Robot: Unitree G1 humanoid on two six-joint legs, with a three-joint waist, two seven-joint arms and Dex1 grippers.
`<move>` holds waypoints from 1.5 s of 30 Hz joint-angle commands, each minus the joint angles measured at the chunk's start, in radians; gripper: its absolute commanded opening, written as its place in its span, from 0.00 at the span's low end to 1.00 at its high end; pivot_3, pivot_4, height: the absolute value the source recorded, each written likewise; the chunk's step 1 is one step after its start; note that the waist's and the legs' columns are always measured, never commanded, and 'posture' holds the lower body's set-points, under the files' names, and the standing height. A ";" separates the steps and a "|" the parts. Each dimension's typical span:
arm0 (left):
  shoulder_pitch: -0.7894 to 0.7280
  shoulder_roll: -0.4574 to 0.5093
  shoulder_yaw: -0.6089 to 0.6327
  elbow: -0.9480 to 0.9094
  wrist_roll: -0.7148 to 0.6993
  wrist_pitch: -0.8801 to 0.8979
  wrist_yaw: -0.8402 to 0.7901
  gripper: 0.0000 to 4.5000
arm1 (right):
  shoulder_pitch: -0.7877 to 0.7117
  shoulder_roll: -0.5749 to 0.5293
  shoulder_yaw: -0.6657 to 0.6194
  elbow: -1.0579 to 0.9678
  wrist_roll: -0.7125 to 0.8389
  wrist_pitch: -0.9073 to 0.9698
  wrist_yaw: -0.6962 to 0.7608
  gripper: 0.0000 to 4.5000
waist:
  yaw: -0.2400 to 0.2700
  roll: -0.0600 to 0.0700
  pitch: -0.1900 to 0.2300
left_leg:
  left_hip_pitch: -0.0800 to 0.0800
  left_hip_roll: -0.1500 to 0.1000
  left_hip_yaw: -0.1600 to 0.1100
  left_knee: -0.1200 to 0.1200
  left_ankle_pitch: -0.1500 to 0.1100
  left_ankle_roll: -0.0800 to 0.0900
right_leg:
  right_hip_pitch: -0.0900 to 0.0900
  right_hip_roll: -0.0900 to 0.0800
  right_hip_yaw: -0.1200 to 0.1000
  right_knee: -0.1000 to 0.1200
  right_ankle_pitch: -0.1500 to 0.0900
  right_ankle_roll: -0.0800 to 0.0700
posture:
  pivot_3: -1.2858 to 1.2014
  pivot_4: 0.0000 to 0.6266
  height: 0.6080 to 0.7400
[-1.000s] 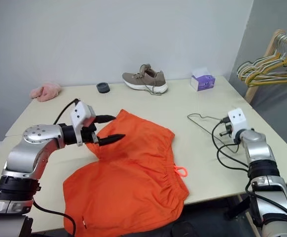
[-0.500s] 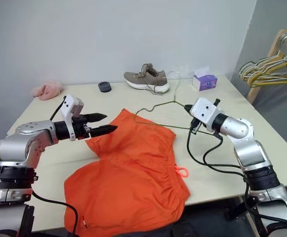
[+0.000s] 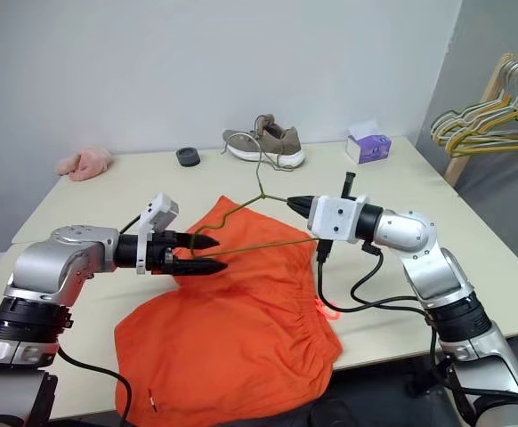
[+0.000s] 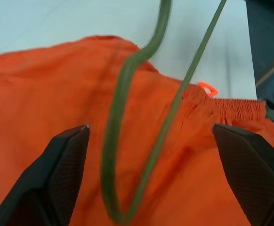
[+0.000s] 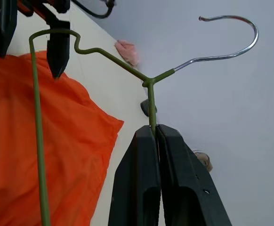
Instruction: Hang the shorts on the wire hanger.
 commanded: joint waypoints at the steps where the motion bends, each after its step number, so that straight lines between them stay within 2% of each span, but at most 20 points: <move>1: 0.000 0.010 -0.005 -0.055 -0.016 -0.005 -0.038 0.96 | -0.038 0.013 -0.013 -0.038 0.008 -0.025 0.007 0.00 | 0.000 0.000 0.000 | 0.000 0.000 0.000 0.000 0.000 0.000 | 0.000 0.000 0.000 0.000 0.000 0.000 | 0.40 0.00 1.00; 4: -0.001 0.011 -0.004 -0.055 -0.015 -0.005 -0.041 0.84 | -0.035 0.018 -0.015 -0.041 0.008 -0.029 0.015 0.00 | 0.000 0.000 0.000 | 0.000 0.000 0.000 0.000 0.000 0.000 | 0.000 0.000 0.000 0.000 0.000 0.000 | 0.40 0.00 1.00; 16: 0.032 0.029 -0.012 -0.086 -0.013 -0.012 -0.065 0.02 | -0.010 0.038 -0.010 -0.064 0.044 0.009 0.057 0.00 | 0.001 0.000 0.000 | 0.000 0.000 0.000 0.000 0.000 0.000 | 0.000 0.000 0.000 0.000 0.000 0.000 | 0.40 0.00 1.00; 19: 0.040 0.032 -0.014 -0.074 0.010 -0.023 -0.052 0.01 | -0.004 0.038 -0.011 -0.070 0.059 0.011 0.077 0.00 | 0.001 0.000 0.000 | 0.000 0.000 0.000 0.000 0.000 0.000 | 0.000 0.000 0.000 0.000 0.000 0.000 | 0.40 0.00 1.00; 20: 0.043 0.032 -0.013 -0.074 0.012 -0.023 -0.049 0.00 | -0.002 0.037 -0.013 -0.074 0.067 0.014 0.082 0.12 | 0.001 0.000 0.000 | 0.000 0.000 0.000 0.000 0.000 0.000 | 0.000 0.000 0.000 0.000 0.000 0.000 | 0.40 0.00 1.00; 22: 0.052 0.033 -0.008 -0.083 0.014 -0.027 -0.042 0.00 | 0.002 0.030 -0.024 -0.100 0.109 0.066 0.107 0.23 | 0.001 0.000 0.000 | 0.000 0.000 -0.001 0.000 0.000 0.000 | 0.000 0.000 0.000 0.000 0.000 0.000 | 0.40 0.00 1.00; 26: 0.073 0.032 0.002 -0.104 0.025 -0.058 -0.014 0.00 | 0.018 -0.022 -0.062 -0.165 0.184 0.220 0.145 0.54 | 0.003 0.000 0.000 | 0.000 0.000 0.000 0.000 0.000 0.000 | 0.000 0.000 0.000 0.000 0.000 0.000 | 0.40 0.00 1.00; 32: 0.107 0.081 -0.026 -0.171 0.105 -0.203 -0.020 0.00 | 0.052 -0.140 -0.109 -0.246 0.266 0.561 0.163 0.99 | 0.017 0.000 0.000 | 0.000 0.000 0.000 0.000 0.000 0.000 | 0.000 -0.002 0.000 0.000 0.000 0.000 | 0.40 0.00 1.00; 36: 0.124 0.114 -0.045 -0.250 0.115 -0.238 -0.060 0.00 | 0.058 -0.195 -0.090 -0.304 0.332 0.743 0.192 0.99 | 0.019 0.001 0.000 | 0.000 0.001 0.000 -0.001 0.000 0.000 | -0.001 -0.003 0.000 -0.001 0.000 0.000 | 0.40 0.00 1.00; 42: 0.113 0.126 -0.069 -0.265 0.150 -0.273 -0.079 0.00 | 0.034 -0.228 -0.006 -0.295 0.308 0.799 0.230 0.99 | 0.016 0.001 0.001 | -0.001 0.001 0.002 -0.001 0.000 0.000 | -0.003 -0.002 0.001 -0.001 -0.003 0.004 | 0.40 0.00 1.00; 45: 0.108 0.123 -0.078 -0.272 0.159 -0.277 -0.083 0.00 | 0.002 -0.247 0.089 -0.262 0.265 0.818 0.278 0.99 | 0.013 0.001 0.001 | -0.001 0.001 0.002 -0.001 0.000 0.000 | -0.003 -0.001 0.002 -0.001 -0.003 0.004 | 0.40 0.00 1.00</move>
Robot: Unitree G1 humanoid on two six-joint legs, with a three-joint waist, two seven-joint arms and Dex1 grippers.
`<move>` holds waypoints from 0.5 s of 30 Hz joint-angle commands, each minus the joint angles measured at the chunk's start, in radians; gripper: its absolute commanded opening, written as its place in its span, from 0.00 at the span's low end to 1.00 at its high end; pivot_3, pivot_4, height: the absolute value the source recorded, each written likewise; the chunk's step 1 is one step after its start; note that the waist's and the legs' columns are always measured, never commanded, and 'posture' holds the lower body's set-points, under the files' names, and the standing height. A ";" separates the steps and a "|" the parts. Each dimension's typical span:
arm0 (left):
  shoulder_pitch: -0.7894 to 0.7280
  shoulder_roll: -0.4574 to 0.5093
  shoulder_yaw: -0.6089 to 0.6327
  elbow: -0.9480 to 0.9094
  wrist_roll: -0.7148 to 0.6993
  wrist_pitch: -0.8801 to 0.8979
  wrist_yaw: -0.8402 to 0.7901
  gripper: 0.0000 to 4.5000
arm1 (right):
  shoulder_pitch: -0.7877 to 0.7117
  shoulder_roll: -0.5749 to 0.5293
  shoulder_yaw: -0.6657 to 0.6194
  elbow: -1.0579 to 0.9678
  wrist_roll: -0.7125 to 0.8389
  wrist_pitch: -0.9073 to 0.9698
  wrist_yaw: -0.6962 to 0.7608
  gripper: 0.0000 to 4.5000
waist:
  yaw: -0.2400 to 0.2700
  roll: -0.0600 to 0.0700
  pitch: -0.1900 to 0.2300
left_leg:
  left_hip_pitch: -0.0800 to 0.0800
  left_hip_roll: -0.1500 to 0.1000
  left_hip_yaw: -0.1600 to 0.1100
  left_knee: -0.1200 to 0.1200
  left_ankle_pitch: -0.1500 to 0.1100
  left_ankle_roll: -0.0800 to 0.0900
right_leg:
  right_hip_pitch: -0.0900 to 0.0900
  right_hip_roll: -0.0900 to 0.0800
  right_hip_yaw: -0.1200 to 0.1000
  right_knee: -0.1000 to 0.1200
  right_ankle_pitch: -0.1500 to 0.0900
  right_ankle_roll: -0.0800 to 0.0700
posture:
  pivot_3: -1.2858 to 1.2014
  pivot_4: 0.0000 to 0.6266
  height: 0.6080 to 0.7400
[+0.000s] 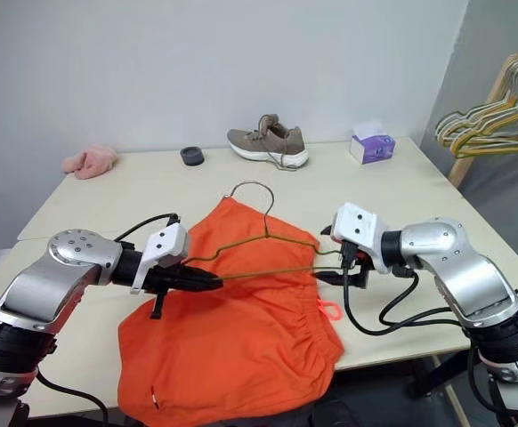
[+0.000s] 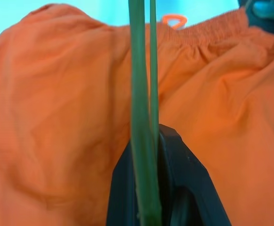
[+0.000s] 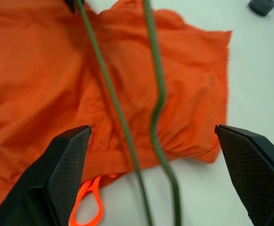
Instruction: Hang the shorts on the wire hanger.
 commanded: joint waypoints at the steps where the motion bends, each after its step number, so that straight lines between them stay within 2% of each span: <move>1: -0.022 0.007 -0.004 -0.030 0.009 -0.014 -0.006 0.00 | -0.058 -0.025 0.080 0.018 -0.034 0.027 0.059 0.99 | -0.001 0.000 0.000 | 0.000 0.000 0.000 0.000 0.000 0.000 | 0.000 0.000 0.000 0.000 0.000 0.000 | 0.40 0.00 1.00; 4: -0.025 0.004 -0.005 -0.035 0.011 -0.009 -0.003 0.00 | -0.066 -0.023 0.118 0.035 -0.034 0.041 0.085 0.87 | 0.001 0.000 0.000 | -0.001 0.000 0.000 0.000 0.000 0.000 | 0.000 0.000 0.000 0.000 0.000 0.000 | 0.40 0.00 1.00; 15: -0.001 -0.012 0.007 -0.061 -0.009 0.021 0.013 0.00 | -0.081 0.006 0.158 0.054 -0.027 0.130 0.101 0.01 | 0.003 0.000 0.000 | -0.010 0.000 -0.001 0.001 0.000 0.000 | -0.008 0.000 -0.001 0.001 0.002 -0.004 | 0.41 0.00 1.00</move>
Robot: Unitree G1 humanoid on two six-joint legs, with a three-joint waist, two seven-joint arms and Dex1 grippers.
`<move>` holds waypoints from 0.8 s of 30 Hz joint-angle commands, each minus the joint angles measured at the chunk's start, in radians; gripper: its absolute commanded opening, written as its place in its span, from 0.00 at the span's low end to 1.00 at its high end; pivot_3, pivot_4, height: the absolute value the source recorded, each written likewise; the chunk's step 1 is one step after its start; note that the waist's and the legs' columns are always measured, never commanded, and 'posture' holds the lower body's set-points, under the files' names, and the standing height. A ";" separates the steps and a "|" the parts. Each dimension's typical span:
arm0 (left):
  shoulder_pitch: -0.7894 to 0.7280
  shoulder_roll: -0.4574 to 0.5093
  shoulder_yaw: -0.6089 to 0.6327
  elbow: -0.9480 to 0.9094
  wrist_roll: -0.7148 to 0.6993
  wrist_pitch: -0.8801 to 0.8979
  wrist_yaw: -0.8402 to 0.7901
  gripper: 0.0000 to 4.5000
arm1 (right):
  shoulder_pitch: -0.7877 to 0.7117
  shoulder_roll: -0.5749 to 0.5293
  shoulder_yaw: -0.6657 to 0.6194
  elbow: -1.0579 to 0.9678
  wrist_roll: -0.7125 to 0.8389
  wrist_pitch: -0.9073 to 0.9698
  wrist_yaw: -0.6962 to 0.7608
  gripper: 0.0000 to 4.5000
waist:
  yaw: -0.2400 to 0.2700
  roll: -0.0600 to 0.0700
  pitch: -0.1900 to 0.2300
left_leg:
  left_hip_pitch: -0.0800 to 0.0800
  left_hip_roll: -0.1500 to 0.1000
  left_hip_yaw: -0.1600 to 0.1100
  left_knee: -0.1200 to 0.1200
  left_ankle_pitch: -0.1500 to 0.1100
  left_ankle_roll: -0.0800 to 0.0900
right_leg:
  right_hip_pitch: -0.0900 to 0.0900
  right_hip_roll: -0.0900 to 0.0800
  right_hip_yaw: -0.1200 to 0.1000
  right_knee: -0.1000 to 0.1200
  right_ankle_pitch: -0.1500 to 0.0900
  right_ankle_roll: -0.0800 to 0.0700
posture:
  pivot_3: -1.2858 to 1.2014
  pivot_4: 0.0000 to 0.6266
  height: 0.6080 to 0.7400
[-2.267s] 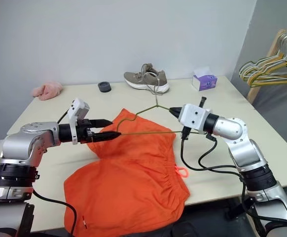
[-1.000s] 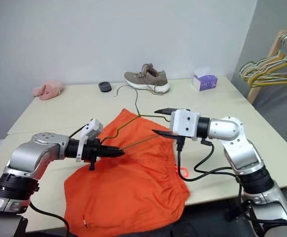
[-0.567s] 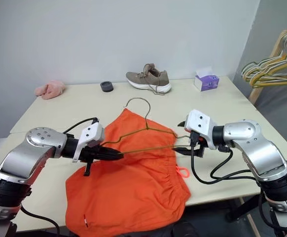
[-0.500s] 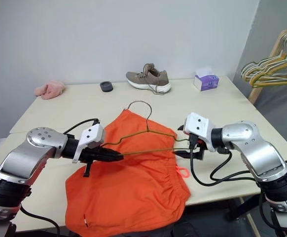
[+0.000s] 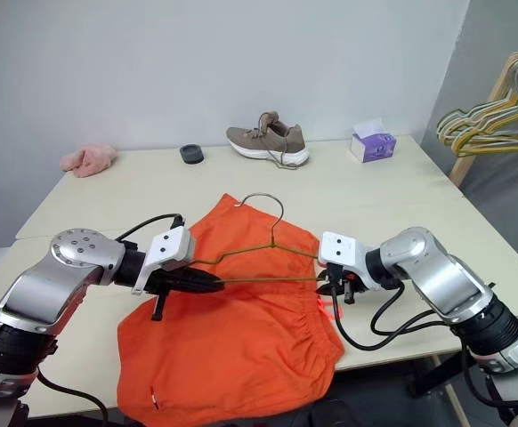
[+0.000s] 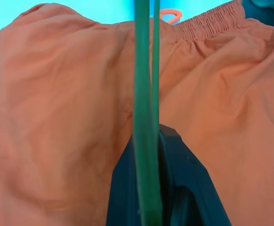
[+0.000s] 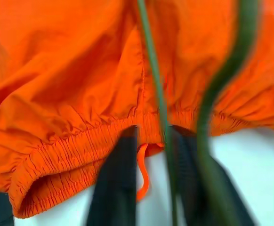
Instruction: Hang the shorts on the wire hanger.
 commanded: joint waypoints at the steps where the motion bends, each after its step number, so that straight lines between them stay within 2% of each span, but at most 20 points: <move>1: -0.005 -0.015 0.019 -0.024 -0.023 0.015 0.019 0.00 | -0.025 0.013 -0.009 -0.030 0.031 0.052 0.016 0.01 | 0.001 0.000 0.000 | 0.000 0.000 0.000 0.000 0.000 0.000 | 0.000 0.000 0.000 0.000 0.000 0.000 | 0.41 0.00 1.00; 8: 0.001 -0.060 0.059 0.011 -0.083 0.040 0.015 0.00 | 0.002 -0.008 -0.045 -0.081 0.058 0.097 0.018 0.01 | 0.002 0.000 0.000 | -0.001 -0.001 0.000 0.001 0.000 0.000 | 0.000 0.000 -0.001 0.000 0.000 0.000 | 0.40 0.00 1.00; 9: 0.000 -0.065 0.067 0.020 -0.088 0.039 0.015 0.11 | 0.010 -0.017 -0.055 -0.089 0.064 0.102 0.020 0.00 | 0.003 0.000 0.000 | -0.001 -0.001 0.000 0.001 0.000 0.000 | 0.000 0.000 -0.001 0.000 0.000 0.000 | 0.40 0.00 1.00; 18: -0.001 -0.072 0.191 0.105 -0.206 0.137 0.038 0.68 | 0.132 -0.113 -0.158 -0.154 0.125 0.134 -0.005 0.00 | -0.004 0.000 0.000 | -0.002 -0.001 -0.001 0.002 0.000 0.000 | -0.001 0.000 -0.001 0.000 0.000 0.001 | 0.38 0.00 1.00; 22: 0.004 -0.067 0.217 0.149 -0.205 0.129 0.054 0.96 | 0.183 -0.121 -0.207 -0.186 0.158 0.176 -0.036 0.00 | -0.018 0.000 0.000 | -0.002 0.000 -0.001 0.003 0.000 0.000 | -0.001 0.000 -0.001 0.000 0.000 0.001 | 0.37 0.00 1.00; 24: 0.000 -0.075 0.232 0.188 -0.194 0.106 0.077 0.99 | 0.224 -0.128 -0.246 -0.205 0.179 0.204 -0.060 0.00 | -0.023 0.000 0.000 | -0.002 -0.001 -0.001 0.003 0.000 0.000 | -0.001 0.000 -0.001 0.001 0.000 0.001 | 0.37 0.00 1.00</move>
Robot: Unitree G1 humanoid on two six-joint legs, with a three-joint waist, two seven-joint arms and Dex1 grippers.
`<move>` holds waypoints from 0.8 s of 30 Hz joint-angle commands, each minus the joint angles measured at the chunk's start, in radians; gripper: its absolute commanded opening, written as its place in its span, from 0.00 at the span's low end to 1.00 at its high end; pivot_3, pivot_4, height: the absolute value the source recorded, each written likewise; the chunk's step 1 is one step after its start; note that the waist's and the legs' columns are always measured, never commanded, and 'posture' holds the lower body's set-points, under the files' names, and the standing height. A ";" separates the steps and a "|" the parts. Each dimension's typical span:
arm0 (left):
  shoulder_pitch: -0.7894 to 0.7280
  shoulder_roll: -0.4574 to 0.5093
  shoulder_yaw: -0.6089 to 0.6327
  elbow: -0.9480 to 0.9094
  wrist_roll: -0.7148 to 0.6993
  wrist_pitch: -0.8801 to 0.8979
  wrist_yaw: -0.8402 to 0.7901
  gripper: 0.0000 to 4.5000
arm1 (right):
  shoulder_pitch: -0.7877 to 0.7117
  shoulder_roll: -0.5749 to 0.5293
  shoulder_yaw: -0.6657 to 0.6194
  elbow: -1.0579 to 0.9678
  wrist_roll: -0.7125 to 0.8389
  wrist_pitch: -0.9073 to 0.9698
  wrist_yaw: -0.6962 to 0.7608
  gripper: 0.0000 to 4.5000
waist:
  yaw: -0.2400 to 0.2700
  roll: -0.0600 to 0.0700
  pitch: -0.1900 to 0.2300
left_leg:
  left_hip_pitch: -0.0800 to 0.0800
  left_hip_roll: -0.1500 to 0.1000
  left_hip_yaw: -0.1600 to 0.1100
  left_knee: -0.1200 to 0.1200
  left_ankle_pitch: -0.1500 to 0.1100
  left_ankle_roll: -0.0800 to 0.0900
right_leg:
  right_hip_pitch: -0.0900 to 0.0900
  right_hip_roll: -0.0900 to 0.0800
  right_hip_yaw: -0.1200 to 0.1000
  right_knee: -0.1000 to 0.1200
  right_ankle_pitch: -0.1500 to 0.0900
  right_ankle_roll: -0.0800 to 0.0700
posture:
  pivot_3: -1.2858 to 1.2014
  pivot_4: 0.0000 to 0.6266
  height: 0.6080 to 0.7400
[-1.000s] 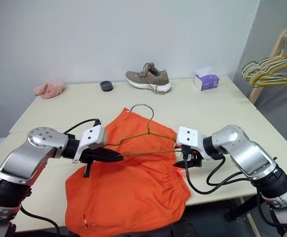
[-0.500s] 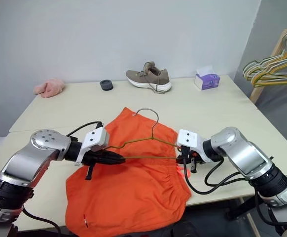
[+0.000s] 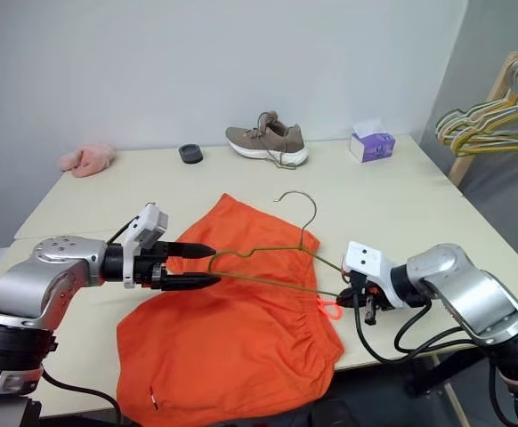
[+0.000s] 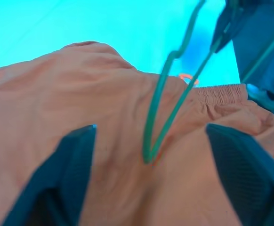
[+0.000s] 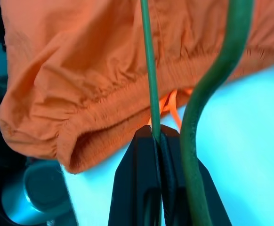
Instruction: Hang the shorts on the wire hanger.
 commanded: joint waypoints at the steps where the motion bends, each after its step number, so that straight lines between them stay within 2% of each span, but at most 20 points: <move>1: -0.014 0.001 0.050 0.055 0.002 -0.033 0.030 0.99 | 0.047 -0.017 -0.101 -0.056 0.050 0.051 -0.042 0.00 | -0.005 0.000 0.000 | 0.000 0.000 0.000 0.000 0.000 0.000 | 0.000 0.000 0.000 0.000 0.000 0.000 | 0.37 0.00 1.00; 5: 0.027 0.020 0.017 0.078 0.037 -0.084 0.000 0.99 | 0.157 -0.043 -0.207 -0.070 0.088 0.099 -0.082 0.00 | -0.011 0.000 0.000 | 0.000 0.000 0.000 0.000 0.000 0.000 | 0.000 0.000 0.000 0.000 0.000 0.000 | 0.36 0.00 1.00; 9: 0.073 0.017 -0.029 0.042 0.059 -0.111 -0.029 0.99 | 0.379 -0.103 -0.360 -0.034 0.087 0.115 -0.113 0.00 | -0.014 -0.001 -0.001 | -0.001 0.000 0.000 0.000 0.000 0.000 | 0.000 0.000 0.000 -0.001 0.000 0.000 | 0.36 0.00 1.00; 13: 0.067 0.012 -0.050 0.042 0.069 -0.125 -0.039 0.99 | 0.517 -0.127 -0.450 -0.031 0.102 0.116 -0.118 0.00 | -0.028 -0.001 -0.001 | -0.001 0.000 0.001 0.001 0.000 0.000 | 0.000 0.000 0.001 -0.001 -0.001 0.002 | 0.35 0.00 1.00; 20: 0.048 0.005 -0.078 0.045 0.082 -0.143 -0.050 0.99 | 0.666 -0.151 -0.500 -0.084 0.144 0.132 -0.102 0.00 | -0.061 -0.001 -0.003 | 0.003 0.001 0.004 0.001 0.000 0.000 | 0.002 0.002 0.002 -0.001 -0.002 0.004 | 0.35 0.00 1.00; 24: 0.044 0.005 -0.080 0.048 0.084 -0.146 -0.047 0.99 | 0.658 -0.154 -0.507 -0.117 0.196 0.156 -0.095 0.00 | -0.081 -0.002 -0.003 | 0.003 0.001 0.005 0.001 0.000 0.000 | 0.002 0.002 0.003 -0.001 -0.002 0.004 | 0.35 0.00 1.00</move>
